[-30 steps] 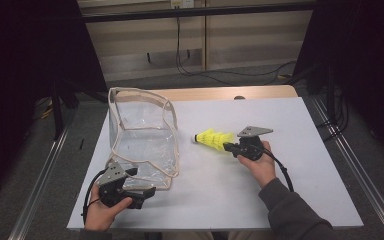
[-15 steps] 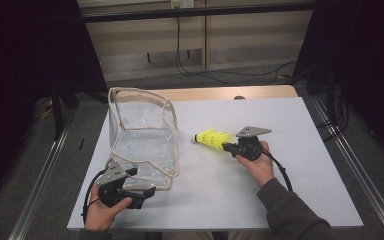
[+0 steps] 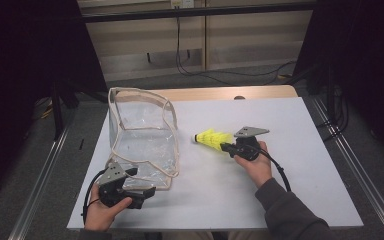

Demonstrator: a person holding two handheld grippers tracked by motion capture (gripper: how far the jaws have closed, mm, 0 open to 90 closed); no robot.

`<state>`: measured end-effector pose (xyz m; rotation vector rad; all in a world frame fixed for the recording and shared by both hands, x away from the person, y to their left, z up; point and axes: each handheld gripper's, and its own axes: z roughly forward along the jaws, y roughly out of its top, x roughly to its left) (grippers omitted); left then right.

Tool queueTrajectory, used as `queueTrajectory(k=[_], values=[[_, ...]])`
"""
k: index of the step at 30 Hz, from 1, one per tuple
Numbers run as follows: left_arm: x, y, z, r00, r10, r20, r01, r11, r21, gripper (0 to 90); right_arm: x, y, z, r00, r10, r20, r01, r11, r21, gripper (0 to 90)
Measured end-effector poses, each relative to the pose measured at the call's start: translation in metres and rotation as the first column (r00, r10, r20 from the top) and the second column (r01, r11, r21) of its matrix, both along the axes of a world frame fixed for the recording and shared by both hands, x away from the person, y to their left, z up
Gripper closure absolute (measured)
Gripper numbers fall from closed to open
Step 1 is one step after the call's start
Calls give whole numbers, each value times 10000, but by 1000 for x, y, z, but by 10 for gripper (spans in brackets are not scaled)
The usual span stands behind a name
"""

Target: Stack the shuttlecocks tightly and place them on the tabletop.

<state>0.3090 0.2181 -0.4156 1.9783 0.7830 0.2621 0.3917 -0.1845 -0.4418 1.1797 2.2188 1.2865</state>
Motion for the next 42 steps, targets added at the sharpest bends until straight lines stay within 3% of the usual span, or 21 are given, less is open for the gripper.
queueTrajectory(k=[42], values=[[0, 0, 0, 10000, -6, -1, 6, 10000, -14, 45, 0, 7, -4, 9997, 96, -203, -97, 9999, -27, 846]])
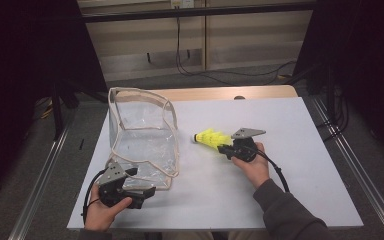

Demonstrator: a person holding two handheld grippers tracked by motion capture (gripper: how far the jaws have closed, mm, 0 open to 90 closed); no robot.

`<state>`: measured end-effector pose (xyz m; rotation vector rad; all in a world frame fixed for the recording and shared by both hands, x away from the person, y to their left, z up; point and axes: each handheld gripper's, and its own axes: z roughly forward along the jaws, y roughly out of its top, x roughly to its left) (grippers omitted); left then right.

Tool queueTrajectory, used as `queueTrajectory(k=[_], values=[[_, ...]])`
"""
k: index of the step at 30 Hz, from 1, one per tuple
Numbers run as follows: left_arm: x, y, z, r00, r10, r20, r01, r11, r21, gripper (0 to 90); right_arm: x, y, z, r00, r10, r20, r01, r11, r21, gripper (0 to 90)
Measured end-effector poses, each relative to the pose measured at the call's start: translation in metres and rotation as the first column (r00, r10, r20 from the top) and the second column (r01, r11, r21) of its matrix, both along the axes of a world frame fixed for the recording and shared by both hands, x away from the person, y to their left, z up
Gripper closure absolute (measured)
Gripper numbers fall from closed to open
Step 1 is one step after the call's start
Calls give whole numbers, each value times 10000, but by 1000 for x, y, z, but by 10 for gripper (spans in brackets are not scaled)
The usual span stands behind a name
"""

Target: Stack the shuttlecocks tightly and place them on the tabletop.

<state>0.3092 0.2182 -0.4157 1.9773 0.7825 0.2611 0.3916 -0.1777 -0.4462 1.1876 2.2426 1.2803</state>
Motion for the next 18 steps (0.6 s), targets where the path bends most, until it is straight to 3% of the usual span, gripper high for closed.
queueTrajectory(k=[10, 18], values=[[0, 0, 0, 10000, 2, 9, -2, 10000, -3, 46, 0, 2, -2, 9999, -46, -104, 46, 10000, -26, 755], [0, 0, 0, 10000, 0, 11, 0, 10000, 12, 46, 1, 3, -4, 9993, -361, -53, 360, 9993, -89, 584]])
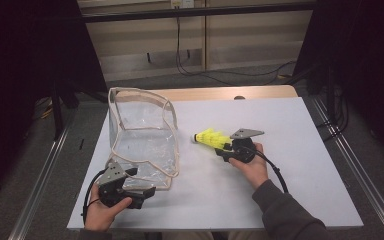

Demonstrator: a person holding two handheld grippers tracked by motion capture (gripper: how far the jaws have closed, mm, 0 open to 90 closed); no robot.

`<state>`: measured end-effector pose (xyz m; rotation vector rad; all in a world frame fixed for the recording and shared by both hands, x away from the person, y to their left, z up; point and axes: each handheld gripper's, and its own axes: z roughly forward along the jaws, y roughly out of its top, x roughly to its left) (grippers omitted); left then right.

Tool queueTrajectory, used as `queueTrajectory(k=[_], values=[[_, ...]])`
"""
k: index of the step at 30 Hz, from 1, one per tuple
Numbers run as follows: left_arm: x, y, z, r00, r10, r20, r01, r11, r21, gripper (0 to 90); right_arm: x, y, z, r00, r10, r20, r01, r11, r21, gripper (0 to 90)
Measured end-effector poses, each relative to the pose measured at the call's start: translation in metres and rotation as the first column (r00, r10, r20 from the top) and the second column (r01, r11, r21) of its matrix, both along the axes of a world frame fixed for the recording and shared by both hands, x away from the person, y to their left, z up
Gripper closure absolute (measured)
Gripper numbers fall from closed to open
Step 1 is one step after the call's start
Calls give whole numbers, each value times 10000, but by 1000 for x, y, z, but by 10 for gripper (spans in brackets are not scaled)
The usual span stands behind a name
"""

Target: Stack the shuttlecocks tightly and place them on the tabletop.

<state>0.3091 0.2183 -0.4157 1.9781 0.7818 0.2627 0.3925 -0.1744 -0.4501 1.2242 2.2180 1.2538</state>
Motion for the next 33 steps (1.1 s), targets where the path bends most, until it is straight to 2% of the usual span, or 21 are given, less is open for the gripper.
queueTrajectory(k=[4, 7, 11, 24, 33], values=[[0, 0, 0, 10000, 1, 2, -1, 10000, -9, 46, 1, 1, -1, 9999, -120, -18, 121, 9999, 82, 526], [0, 0, 0, 10000, 7, -4, -7, 10000, -19, 46, 2, 1, -1, 9998, -192, -57, 193, 9996, 222, 509], [0, 0, 0, 10000, -3, 0, 3, 10000, -13, 46, 2, 4, -2, 9998, -189, -63, 190, 9997, 182, 486], [0, 0, 0, 10000, -26, 19, 26, 10000, -37, 47, 7, 13, -1, 9998, -168, -60, 169, 9998, 130, 447], [0, 0, 0, 10000, -44, 8, 44, 10000, -27, 47, 10, 20, -2, 9999, -135, 23, 135, 9999, 33, 452]])
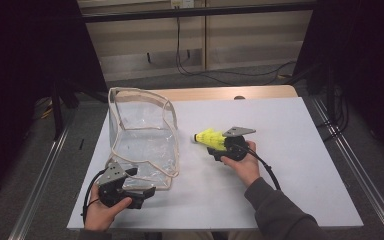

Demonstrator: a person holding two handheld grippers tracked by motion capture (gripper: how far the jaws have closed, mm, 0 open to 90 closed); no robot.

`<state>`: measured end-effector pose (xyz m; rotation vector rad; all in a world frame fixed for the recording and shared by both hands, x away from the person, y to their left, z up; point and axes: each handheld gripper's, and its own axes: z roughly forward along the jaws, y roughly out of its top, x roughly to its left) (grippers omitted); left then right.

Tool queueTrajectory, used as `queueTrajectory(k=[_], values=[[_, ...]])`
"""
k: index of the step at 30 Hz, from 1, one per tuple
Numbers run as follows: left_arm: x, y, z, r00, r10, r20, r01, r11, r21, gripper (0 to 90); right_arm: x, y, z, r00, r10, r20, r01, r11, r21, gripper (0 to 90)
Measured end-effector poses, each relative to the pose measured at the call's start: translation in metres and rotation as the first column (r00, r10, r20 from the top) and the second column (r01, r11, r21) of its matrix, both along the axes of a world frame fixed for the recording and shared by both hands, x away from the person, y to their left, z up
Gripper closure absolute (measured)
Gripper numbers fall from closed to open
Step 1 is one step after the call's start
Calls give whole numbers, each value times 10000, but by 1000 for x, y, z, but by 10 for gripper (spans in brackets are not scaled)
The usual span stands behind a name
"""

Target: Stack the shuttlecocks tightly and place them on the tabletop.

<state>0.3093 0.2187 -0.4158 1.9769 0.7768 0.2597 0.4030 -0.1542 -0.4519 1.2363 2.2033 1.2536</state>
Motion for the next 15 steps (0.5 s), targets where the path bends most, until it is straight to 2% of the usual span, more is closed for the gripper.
queueTrajectory(k=[6, 15], values=[[0, 0, 0, 10000, 11, 6, -11, 10000, -8, 47, 1, 3, 1, 10000, -82, 19, 82, 10000, 37, 450], [0, 0, 0, 10000, 21, 7, -21, 10000, -19, 47, 3, 6, 1, 9999, -109, 15, 109, 9999, 51, 385]])
